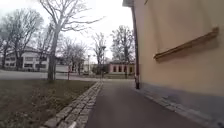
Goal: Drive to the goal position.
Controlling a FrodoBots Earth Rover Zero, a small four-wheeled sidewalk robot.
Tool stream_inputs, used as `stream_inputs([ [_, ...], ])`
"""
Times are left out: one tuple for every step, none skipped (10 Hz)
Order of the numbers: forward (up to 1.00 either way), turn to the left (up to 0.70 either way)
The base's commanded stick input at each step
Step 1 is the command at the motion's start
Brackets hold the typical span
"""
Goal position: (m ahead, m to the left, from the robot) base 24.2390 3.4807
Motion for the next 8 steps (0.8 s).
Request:
stream_inputs([
  [1.0, 0.0],
  [1.0, 0.0],
  [1.0, 0.0],
  [1.0, 0.0],
  [1.0, 0.0],
  [1.0, 0.0],
  [1.0, 0.0],
  [1.0, 0.0],
])
